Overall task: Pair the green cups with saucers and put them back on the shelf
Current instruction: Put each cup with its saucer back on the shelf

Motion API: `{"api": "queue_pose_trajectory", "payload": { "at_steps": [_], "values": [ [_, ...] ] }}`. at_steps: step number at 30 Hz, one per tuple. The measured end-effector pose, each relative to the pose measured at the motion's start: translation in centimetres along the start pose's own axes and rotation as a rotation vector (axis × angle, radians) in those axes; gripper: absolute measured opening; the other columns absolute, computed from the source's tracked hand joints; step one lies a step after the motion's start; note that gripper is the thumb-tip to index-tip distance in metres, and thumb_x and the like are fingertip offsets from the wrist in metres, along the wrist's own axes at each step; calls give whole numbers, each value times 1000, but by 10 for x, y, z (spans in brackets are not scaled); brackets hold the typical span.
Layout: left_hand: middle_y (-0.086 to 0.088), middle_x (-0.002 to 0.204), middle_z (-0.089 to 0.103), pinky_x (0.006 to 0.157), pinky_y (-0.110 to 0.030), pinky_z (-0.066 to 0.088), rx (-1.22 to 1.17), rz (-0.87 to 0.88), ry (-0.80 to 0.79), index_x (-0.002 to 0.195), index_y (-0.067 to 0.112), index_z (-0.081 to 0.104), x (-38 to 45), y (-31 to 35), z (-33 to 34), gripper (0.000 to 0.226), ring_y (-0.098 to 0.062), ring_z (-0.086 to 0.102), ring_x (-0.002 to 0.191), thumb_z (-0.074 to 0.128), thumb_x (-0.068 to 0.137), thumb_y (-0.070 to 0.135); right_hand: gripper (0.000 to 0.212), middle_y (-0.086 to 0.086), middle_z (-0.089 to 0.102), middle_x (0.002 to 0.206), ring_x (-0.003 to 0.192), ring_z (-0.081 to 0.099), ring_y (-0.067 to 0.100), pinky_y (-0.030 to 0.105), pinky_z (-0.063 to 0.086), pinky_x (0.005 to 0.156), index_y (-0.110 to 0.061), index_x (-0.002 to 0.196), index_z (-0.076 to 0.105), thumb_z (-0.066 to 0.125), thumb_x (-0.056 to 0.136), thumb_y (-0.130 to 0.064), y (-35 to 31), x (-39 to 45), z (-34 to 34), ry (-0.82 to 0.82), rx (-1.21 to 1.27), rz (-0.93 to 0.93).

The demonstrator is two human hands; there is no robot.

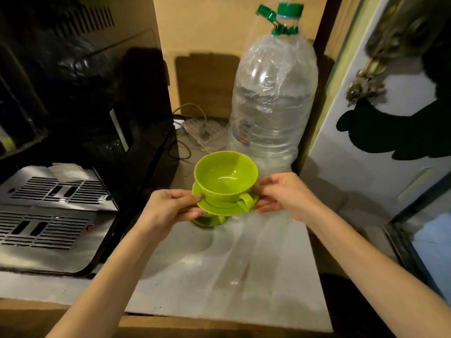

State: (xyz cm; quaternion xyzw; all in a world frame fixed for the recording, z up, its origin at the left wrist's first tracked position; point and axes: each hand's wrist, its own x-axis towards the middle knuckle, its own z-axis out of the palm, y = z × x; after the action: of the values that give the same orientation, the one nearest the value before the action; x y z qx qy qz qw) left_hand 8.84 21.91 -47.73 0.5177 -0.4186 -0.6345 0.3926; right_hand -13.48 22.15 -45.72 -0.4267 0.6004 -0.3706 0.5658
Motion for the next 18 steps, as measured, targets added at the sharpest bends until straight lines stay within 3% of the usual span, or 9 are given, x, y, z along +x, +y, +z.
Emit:
{"api": "queue_pose_trajectory", "payload": {
  "at_steps": [3, 8, 13, 18],
  "values": [
    [-8, 52, 70, 42, -11, 51, -27, 78, -27, 79, 3, 68, 7, 45, 17, 10, -8, 63, 40, 59, 81, 3, 8, 3, 64, 38, 34, 61, 9, 20, 53, 38, -1, 77, 57, 57, 85, 2, -44, -5, -18, 31, 54, -111],
    [-9, 49, 69, 41, -12, 50, -75, 211, -58, 73, 0, 66, 12, 117, 47, 12, -8, 64, 41, 57, 81, 0, 5, 6, 68, 46, 42, 66, 13, 21, 55, 43, 2, 81, 62, 60, 83, -2, -110, -15, -47, 92, 78, -276],
    [-12, 49, 68, 42, -12, 51, -105, 302, -90, 50, 1, 71, 19, 183, 69, 35, -11, 65, 43, 56, 81, -2, 10, 8, 68, 47, 43, 67, 15, 19, 52, 40, 2, 75, 63, 59, 84, -3, -168, -23, -69, 148, 151, -394],
    [-14, 48, 67, 38, -14, 49, -163, 380, -117, 69, -7, 61, 22, 248, 89, 17, -14, 65, 41, 53, 83, -5, 18, 9, 69, 49, 46, 68, 15, 20, 54, 41, 0, 75, 62, 53, 88, -8, -225, -33, -87, 180, 216, -491]
  ]
}}
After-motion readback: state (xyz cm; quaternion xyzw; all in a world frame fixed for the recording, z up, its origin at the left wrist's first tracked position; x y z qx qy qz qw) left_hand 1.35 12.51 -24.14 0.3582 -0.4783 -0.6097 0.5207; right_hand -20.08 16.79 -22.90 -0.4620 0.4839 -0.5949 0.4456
